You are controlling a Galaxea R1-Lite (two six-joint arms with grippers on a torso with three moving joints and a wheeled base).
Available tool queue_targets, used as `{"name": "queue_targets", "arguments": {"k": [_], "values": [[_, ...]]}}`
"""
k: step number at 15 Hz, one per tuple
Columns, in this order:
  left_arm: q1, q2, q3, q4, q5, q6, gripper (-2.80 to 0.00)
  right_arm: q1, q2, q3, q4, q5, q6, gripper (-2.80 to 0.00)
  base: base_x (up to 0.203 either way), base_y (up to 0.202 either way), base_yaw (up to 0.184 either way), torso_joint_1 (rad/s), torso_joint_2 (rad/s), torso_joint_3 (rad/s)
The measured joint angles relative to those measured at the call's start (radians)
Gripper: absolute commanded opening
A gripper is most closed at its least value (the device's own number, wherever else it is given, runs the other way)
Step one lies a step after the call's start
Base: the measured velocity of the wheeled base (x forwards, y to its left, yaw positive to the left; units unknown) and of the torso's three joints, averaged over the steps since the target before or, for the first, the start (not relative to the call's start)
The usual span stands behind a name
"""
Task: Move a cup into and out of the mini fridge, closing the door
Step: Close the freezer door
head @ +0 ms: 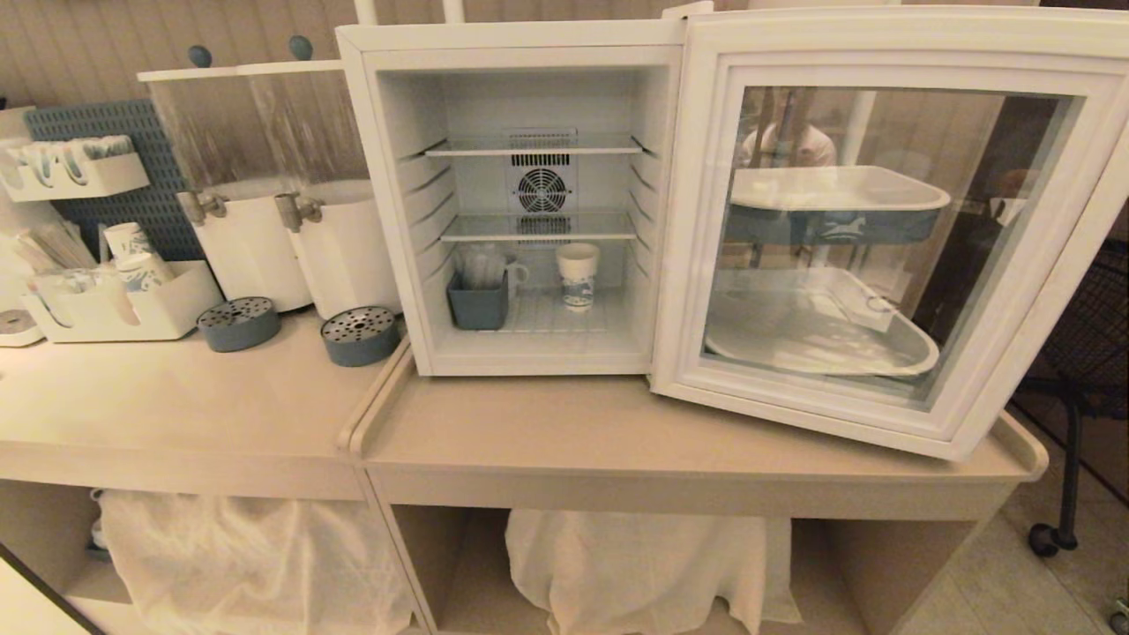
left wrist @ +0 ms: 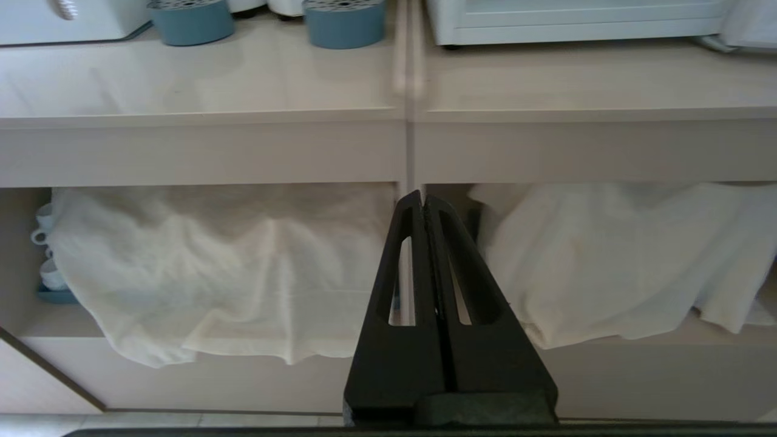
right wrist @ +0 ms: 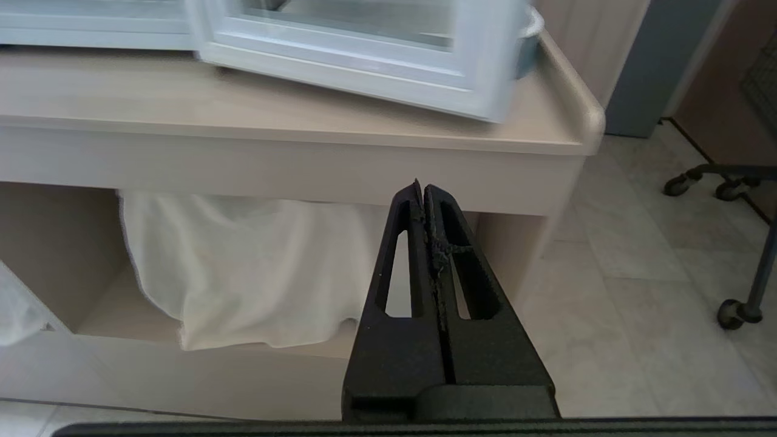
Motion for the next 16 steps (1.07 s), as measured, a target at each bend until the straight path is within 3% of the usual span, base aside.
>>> {"name": "queue_targets", "arguments": {"k": [6, 9, 13, 16], "values": [[0.000, 0.000, 0.001, -0.001, 0.001, -0.003, -2.80, -0.001, 0.000, 0.000, 0.001, -0.001, 0.003, -2.80, 0.000, -0.172, 0.000, 0.002, 0.00, 0.001], [0.000, 0.000, 0.002, -0.001, 0.002, -0.004, -2.80, 0.000, 0.002, -0.024, 0.001, -0.003, 0.010, -2.80, 0.000, -0.020, 0.000, 0.001, 0.00, 0.000], [0.000, 0.000, 0.001, -0.002, 0.002, -0.007, -2.80, 0.001, 0.113, -0.297, -0.002, -0.018, 0.088, -2.80, 0.000, 0.000, 0.000, 0.000, 0.00, 0.000], [0.000, 0.000, 0.001, -0.002, 0.003, -0.008, -2.80, -0.002, 0.419, -0.530, -0.030, -0.084, 0.173, -2.80, 0.000, 0.000, 0.000, 0.000, 0.00, 0.000]]}}
